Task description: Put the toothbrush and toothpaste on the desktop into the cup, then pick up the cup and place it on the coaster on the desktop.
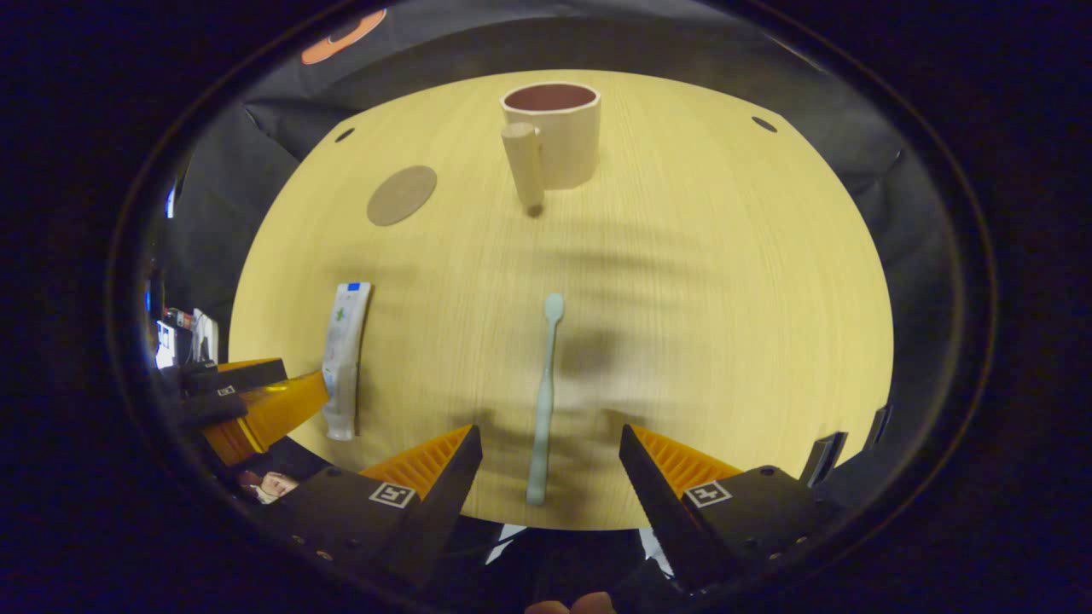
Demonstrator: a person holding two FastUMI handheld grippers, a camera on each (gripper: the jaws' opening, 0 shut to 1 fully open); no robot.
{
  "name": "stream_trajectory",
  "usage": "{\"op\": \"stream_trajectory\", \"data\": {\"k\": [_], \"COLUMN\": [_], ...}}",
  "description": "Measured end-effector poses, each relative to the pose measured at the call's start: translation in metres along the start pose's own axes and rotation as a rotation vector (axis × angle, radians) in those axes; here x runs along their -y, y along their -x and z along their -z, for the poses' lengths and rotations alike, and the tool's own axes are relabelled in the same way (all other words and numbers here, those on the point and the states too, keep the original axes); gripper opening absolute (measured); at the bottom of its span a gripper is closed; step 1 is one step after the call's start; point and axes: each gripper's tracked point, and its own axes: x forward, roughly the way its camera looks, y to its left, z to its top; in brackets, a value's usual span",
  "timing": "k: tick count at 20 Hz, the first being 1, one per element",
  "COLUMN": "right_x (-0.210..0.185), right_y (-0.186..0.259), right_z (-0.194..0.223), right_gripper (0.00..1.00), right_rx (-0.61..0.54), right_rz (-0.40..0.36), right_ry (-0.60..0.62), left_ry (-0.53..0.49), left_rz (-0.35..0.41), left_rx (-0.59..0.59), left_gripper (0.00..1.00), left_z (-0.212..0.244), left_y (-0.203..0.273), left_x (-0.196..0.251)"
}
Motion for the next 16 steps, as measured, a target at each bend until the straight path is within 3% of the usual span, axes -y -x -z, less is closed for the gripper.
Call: {"op": "stream_trajectory", "data": {"k": [9, 11, 13, 14, 15, 16], "right_x": [-0.004, -0.006, -0.008, -0.008, -0.009, -0.01], "right_y": [-0.03, -0.033, -0.037, -0.037, -0.039, -0.039], "right_z": [0.01, 0.015, 0.019, 0.02, 0.022, 0.023], "right_gripper": [0.95, 0.88, 0.72, 0.55, 0.43, 0.39], "right_rx": [-0.125, -0.156, -0.181, -0.194, -0.205, -0.217], "right_rz": [0.048, 0.046, 0.047, 0.045, 0.043, 0.047], "right_ry": [-0.08, -0.099, -0.12, -0.127, -0.129, -0.127], "left_ry": [0.008, 0.028, 0.032, 0.031, 0.03, 0.03], "left_rz": [-0.036, -0.032, -0.032, -0.032, -0.033, -0.033], "left_rx": [-0.088, -0.114, -0.133, -0.141, -0.148, -0.155], "left_gripper": [1.0, 1.0, 1.0, 1.0, 1.0, 0.99], "left_z": [-0.008, -0.013, -0.021, -0.026, -0.032, -0.039], "left_y": [-0.018, -0.017, -0.015, -0.013, -0.011, -0.009], "left_x": [-0.015, -0.015, -0.014, -0.012, -0.011, -0.009]}}
